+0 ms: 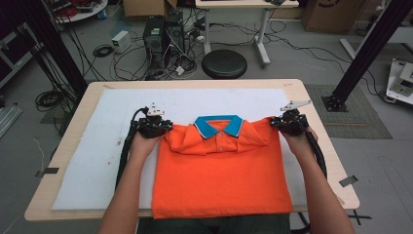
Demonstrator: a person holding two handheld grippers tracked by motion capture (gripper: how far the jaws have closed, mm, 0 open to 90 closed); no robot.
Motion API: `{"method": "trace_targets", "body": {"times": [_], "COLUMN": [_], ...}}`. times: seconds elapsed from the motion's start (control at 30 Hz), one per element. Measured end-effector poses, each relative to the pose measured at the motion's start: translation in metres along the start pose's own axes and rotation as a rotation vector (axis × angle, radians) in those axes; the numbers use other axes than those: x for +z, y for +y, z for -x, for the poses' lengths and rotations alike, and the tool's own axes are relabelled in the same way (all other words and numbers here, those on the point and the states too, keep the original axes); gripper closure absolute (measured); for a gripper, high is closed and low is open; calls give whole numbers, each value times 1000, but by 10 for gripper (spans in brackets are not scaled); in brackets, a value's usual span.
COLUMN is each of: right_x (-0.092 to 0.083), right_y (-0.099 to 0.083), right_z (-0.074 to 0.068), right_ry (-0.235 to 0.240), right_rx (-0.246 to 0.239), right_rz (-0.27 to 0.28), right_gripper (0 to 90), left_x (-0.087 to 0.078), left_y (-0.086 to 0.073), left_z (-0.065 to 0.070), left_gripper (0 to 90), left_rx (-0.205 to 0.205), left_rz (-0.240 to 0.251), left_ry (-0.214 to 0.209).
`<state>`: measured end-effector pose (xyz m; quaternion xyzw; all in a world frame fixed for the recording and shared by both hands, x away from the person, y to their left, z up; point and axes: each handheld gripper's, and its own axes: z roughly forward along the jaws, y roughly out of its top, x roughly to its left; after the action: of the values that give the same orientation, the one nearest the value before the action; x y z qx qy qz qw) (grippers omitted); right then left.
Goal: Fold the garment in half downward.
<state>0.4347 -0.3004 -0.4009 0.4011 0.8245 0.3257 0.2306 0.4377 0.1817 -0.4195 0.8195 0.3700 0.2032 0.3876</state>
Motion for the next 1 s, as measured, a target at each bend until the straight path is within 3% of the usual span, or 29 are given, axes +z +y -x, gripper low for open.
{"method": "trace_targets", "body": {"times": [0.1,0.17,0.23,0.37,0.43,0.53,0.6,0.67,0.83,1.0], "right_x": [1,1,2,5,8,10,7,3,-1,3], "right_y": [2,4,6,7,4,1,0,1,9,19], "right_z": [6,10,14,21,22,27,29,29,21,11], "right_ry": [-4,-13,-22,-7,-1,7,28,20,45,67], "right_rx": [8,10,19,37,50,91,133,140,130,123], "right_rz": [-9,-12,-17,-24,-34,-34,-20,1,52,46], "right_gripper": [841,840,840,838,807,628,602,575,516,460], "left_x": [7,11,17,23,23,19,14,8,8,22], "left_y": [8,10,12,10,9,8,10,15,31,44], "left_z": [-4,-6,-8,-10,-11,-15,-17,-16,-5,8], "left_gripper": [806,805,804,788,730,601,520,471,388,339], "left_rx": [12,-21,-31,-37,-52,-98,-115,-120,-115,-118], "left_rz": [-12,26,-9,-21,-32,-22,-1,23,75,57], "left_ry": [-2,-5,-12,-6,5,35,57,55,-1,-43]}}
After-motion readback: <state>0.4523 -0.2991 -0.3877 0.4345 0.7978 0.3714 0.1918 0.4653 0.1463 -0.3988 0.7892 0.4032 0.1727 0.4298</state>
